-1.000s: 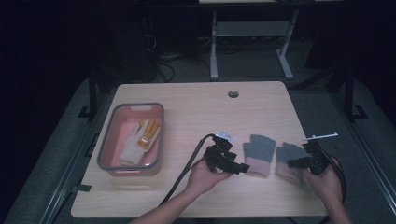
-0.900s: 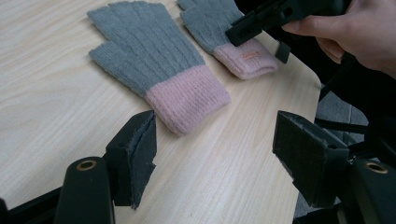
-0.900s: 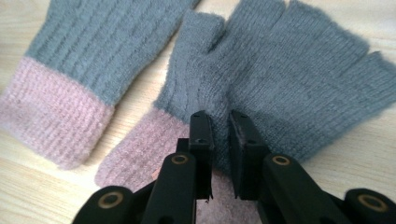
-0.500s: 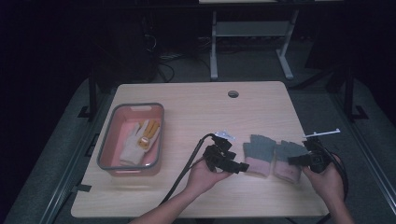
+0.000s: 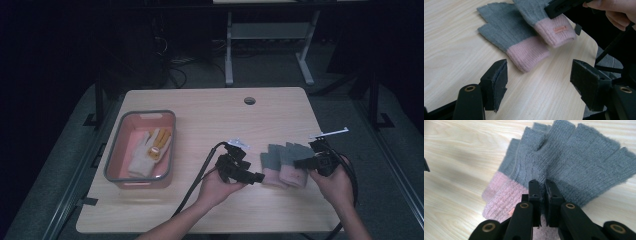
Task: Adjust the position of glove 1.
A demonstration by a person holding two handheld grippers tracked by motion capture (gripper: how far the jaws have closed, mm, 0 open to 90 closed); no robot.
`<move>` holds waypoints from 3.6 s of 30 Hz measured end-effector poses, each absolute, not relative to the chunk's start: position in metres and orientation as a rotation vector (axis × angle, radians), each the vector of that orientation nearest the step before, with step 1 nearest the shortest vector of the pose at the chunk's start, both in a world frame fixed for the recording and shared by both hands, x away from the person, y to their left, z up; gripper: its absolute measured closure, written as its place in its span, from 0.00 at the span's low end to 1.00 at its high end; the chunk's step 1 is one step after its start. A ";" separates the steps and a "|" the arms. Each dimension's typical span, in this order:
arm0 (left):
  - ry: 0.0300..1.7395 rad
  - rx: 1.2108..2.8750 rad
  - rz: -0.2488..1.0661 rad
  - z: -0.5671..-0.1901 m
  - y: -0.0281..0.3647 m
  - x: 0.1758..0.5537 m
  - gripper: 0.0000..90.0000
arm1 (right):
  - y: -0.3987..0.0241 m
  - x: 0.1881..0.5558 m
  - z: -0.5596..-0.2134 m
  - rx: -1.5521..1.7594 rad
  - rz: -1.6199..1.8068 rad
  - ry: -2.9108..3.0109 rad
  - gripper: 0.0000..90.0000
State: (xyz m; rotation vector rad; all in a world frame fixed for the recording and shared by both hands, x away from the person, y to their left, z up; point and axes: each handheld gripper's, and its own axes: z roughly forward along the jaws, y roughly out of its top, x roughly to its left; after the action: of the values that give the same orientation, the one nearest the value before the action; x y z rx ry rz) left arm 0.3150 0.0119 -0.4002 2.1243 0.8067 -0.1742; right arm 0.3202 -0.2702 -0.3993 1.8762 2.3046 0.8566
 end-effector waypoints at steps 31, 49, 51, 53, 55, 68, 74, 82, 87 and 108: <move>0.845 2.128 -0.188 -0.409 0.016 0.323 0.33 | -0.230 0.346 -0.424 1.900 0.827 2.377 0.87; 0.917 2.096 -0.266 -0.425 -0.004 0.337 0.39 | -0.261 0.332 -0.420 1.934 1.008 2.274 0.64; 0.925 2.096 -0.275 -0.427 -0.008 0.339 0.40 | -0.264 0.332 -0.421 1.932 1.018 2.272 0.62; 0.936 2.093 -0.283 -0.430 -0.011 0.340 0.40 | -0.265 0.332 -0.422 1.938 1.022 2.272 0.61; 0.946 2.095 -0.294 -0.433 -0.013 0.341 0.41 | -0.266 0.331 -0.424 1.946 1.020 2.268 0.59; 1.019 2.081 -0.369 -0.451 -0.026 0.349 0.44 | -0.272 0.332 -0.439 2.013 1.029 2.254 0.56; 1.016 2.093 -0.412 -0.458 -0.033 0.348 0.47 | -0.276 0.332 -0.447 2.029 1.047 2.229 0.56; 1.009 2.139 -0.370 -0.458 -0.039 0.346 0.49 | -0.280 0.331 -0.457 2.039 1.085 2.217 0.55; 1.014 2.160 -0.366 -0.460 -0.040 0.346 0.48 | -0.282 0.329 -0.461 2.069 1.130 2.196 0.57; 1.076 2.097 -0.460 -0.464 -0.039 0.353 0.61 | -0.279 0.328 -0.468 2.141 1.238 2.157 0.80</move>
State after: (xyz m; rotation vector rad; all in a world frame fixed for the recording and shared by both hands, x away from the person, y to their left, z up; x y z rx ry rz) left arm 0.3527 -0.0385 -0.4643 2.0971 1.0763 -0.4595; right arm 0.3281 -0.2789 -0.4682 2.1412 2.1569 1.2383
